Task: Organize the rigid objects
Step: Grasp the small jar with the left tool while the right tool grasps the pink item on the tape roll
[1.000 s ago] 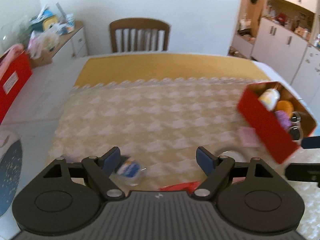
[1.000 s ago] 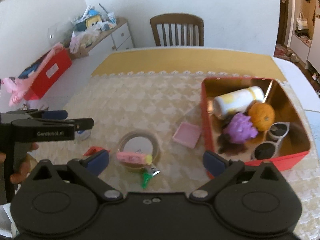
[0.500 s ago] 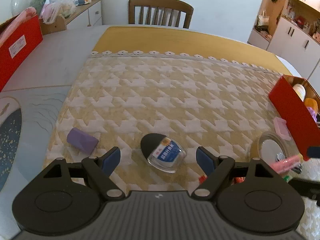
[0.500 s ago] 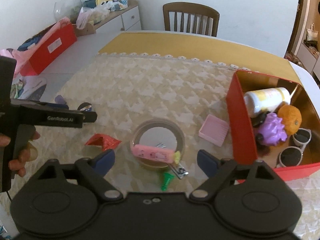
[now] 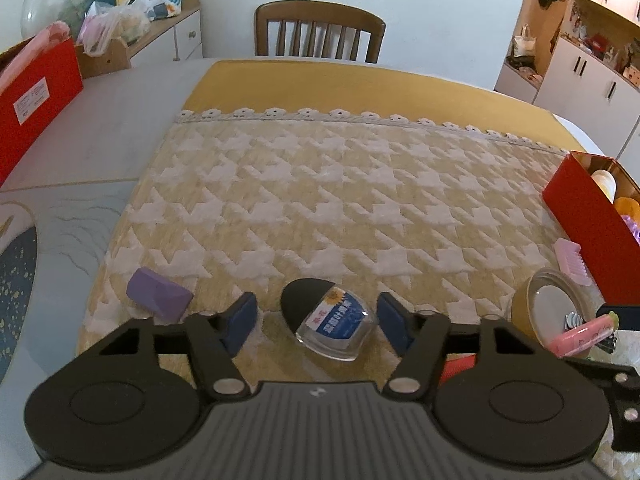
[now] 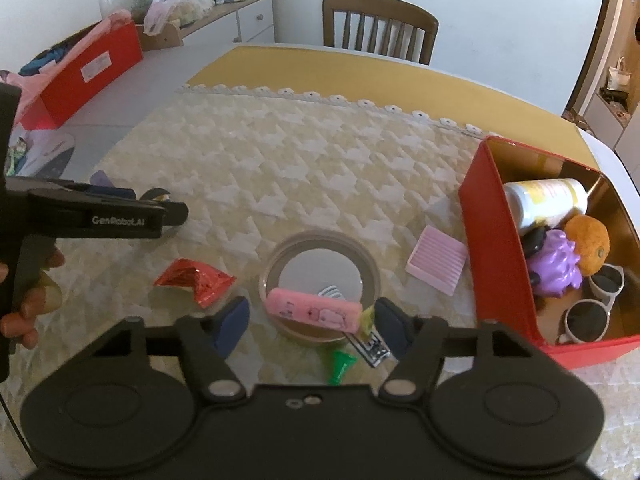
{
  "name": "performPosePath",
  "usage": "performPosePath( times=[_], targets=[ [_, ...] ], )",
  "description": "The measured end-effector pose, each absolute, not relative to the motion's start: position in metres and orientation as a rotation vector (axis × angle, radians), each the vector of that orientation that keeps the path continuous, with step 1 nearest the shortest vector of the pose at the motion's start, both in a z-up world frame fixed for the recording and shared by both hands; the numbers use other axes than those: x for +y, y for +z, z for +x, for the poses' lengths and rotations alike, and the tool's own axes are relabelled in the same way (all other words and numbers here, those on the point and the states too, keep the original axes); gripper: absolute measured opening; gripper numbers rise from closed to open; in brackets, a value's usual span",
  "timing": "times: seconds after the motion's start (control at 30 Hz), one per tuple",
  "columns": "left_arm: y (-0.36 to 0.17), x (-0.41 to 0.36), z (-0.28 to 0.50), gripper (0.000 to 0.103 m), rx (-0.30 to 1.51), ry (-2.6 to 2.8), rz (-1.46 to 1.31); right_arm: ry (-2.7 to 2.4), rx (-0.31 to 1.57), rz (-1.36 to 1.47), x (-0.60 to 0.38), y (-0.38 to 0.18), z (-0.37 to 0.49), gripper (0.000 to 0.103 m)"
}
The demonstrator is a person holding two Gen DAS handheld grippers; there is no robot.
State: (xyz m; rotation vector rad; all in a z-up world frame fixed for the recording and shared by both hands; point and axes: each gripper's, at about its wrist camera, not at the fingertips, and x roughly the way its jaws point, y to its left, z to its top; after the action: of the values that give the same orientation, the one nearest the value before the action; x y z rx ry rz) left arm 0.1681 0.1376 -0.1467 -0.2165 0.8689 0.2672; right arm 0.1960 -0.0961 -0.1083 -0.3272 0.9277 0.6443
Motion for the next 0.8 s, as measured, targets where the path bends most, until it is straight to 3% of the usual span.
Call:
performPosePath(
  times=[0.07, 0.23, 0.33, 0.47, 0.8],
  targets=[
    [-0.146, 0.137, 0.168, 0.053, 0.864, 0.264, -0.215, 0.637, 0.932, -0.329, -0.096, -0.109, 0.197, 0.060],
    [-0.146, 0.135, 0.167, 0.053, 0.861, 0.272, -0.210, 0.634, 0.931, -0.325, -0.099, -0.109, 0.198, 0.055],
    [-0.147, 0.135, 0.168, 0.052, 0.863, 0.270, -0.214, 0.623, 0.922, -0.326, -0.101, -0.107, 0.199, 0.033],
    [-0.145, 0.131, 0.167, 0.052, 0.866, 0.270, -0.212, 0.639, 0.934, -0.322, -0.103, -0.106, 0.201, 0.021],
    [-0.128, 0.119, 0.164, 0.052, 0.849, 0.256, -0.212, 0.683, 0.883, -0.308, -0.108, -0.096, 0.195, 0.014]
  ],
)
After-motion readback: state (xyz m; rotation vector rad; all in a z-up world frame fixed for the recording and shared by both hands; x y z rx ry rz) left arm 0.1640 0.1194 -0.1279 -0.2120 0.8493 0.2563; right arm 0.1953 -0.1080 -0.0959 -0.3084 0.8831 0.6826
